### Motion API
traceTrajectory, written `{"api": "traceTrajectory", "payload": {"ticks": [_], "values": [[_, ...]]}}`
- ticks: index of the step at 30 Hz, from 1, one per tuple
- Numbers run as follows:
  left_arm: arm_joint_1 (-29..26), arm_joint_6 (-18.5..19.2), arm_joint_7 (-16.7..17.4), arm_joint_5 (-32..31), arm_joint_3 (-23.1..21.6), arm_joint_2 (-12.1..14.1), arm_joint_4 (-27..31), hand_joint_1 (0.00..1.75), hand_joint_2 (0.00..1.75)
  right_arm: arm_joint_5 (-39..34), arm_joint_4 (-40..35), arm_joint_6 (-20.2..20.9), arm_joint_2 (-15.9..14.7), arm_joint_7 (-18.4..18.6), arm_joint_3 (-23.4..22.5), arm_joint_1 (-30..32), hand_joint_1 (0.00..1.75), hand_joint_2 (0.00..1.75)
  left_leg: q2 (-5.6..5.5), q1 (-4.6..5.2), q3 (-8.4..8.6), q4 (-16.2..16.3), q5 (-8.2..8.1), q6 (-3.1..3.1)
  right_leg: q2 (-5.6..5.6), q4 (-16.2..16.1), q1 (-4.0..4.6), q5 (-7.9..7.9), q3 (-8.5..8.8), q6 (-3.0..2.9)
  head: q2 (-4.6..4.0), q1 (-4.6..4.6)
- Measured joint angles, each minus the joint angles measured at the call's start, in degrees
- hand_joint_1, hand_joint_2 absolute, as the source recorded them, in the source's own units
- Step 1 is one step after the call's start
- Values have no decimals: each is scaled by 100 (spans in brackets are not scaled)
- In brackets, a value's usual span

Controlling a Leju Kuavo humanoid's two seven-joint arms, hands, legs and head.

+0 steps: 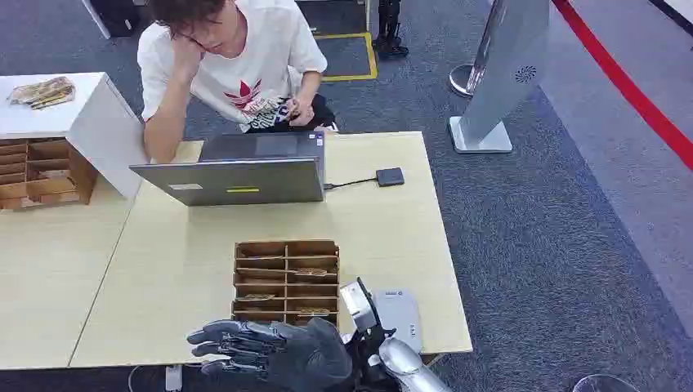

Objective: Pass the card to the sensor for recognition and then transmit it.

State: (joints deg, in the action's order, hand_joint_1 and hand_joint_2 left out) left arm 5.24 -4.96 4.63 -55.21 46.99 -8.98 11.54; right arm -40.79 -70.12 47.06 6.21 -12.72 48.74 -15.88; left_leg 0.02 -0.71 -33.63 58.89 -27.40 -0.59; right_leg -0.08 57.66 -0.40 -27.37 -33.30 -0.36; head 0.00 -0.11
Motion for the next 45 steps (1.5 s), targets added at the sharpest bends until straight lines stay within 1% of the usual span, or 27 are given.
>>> {"api": "traceTrajectory", "payload": {"ticks": [3, 5, 9, 16, 19, 20, 25, 26, 27, 29, 33, 35, 37, 39, 42, 45], "values": [[0, 0, 0, 2, 0, 0, 0, 0, 0, 105, 59, -59, 13, 59, 20, -11, 0, 0, 0, 0, 0, 0, 0, 0, 0, 0, 0, 0, 0, 0, 0, 0], [1, 0, 0, 7, 0, 0, 0, 0, 0, 155, 90, -90, 26, 15, 33, -14, 0, 0, 0, 0, 0, 0, 0, 0, 0, 0, 0, 0, 0, 0, 0, -2], [1, 2, -22, 20, 0, -2, 0, 0, 0, -116, 83, 43, 33, -65, 33, -13, 0, 0, 0, 0, 0, 0, 0, 0, 0, 0, 0, 0, 0, 0, 0, 0], [-13, 96, -50, 46, 0, 9, 0, 0, 0, -168, 15, -112, 33, 75, 31, -13, 0, 0, 0, 0, 0, 0, 0, 0, 0, 0, 0, 0, 0, 0, 0, -2], [-13, 96, -50, 55, 0, 11, 0, 0, 0, -173, 50, -114, 33, 81, 31, -12, 0, 0, 0, 0, 1, 0, 0, 0, 0, 0, 0, 0, 0, 0, 0, 0], [-13, 96, -50, 55, 0, 11, 0, 0, 0, -173, 57, -110, 33, 81, 31, -11, 0, 175, 0, 0, 1, 0, 0, 0, 0, 0, 0, 0, 0, 0, 0, 0], [-13, 88, -50, 52, 0, 11, 0, 0, 0, -79, 77, -125, 33, 64, 26, -8, 0, 175, 0, 0, 1, 0, 0, 0, 0, 0, 0, 0, 0, 0, 0, 0], [-13, 85, -50, 52, 0, 11, 0, 0, 0, 9, 74, -162, 33, 57, 20, -7, 0, 175, 0, 0, 1, 0, 0, 0, 0, 0, 0, 0, 0, 0, 0, 0], [-13, 83, -50, 52, 0, 11, 0, 0, 0, 163, 64, -284, 33, 42, 13, -8, 0, 175, 0, 0, 0, 0, 0, 0, 0, 0, 0, 0, 0, 0, 0, 0], [-17, 66, -55, 74, 0, 11, 0, 0, 0, 646, -2, -694, 33, -48, -4, -12, 0, 175, 0, 0, 0, 0, 0, 0, 0, 0, 0, 0, 0, 0, 0, 0], [-31, -4, -87, 107, 0, 13, 0, 0, 0, 1809, -321, -1892, 33, -129, -13, -120, 0, 175, 1, 0, 0, 1, 0, 0, 0, 0, 0, 0, 0, 0, 0, 0], [-40, -28, -114, 137, 0, 13, 0, 0, 0, 2198, -548, -2382, 33, -127, -28, -207, 0, 175, 1, 0, 1, 1, 0, 0, 1, 0, 0, 1, 0, 0, 0, 0], [-47, -46, -122, 157, 0, 13, 0, 0, 0, 2518, -746, -2740, 33, -127, -30, -256, 0, 175, 0, 0, 1, 1, 1, 0, 0, 0, 0, 1, 1, 0, 0, 0], [-54, -90, -136, 179, 0, 13, 0, 0, 0, 3000, -929, -3254, 33, -133, -35, -278, 0, 175, 0, 0, 0, 2, 0, 0, 0, 0, 0, 1, 1, 0, 0, 0], [-77, -124, -138, 190, 0, 13, 0, 0, 0, 4059, -1216, -4310, 37, -159, -33, -304, 0, 175, 0, 0, 0, 2, 0, 0, 0, 0, 0, 1, 1, 0, 0, 0], [-87, -129, -131, 151, 0, 6, 0, 0, 0, 5521, -1479, -5622, 78, -170, -30, -323, 0, 175, 0, 0, -1, 2, 0, 1, 0, 0, 0, 0, 0, 0, 0, 2]]}}
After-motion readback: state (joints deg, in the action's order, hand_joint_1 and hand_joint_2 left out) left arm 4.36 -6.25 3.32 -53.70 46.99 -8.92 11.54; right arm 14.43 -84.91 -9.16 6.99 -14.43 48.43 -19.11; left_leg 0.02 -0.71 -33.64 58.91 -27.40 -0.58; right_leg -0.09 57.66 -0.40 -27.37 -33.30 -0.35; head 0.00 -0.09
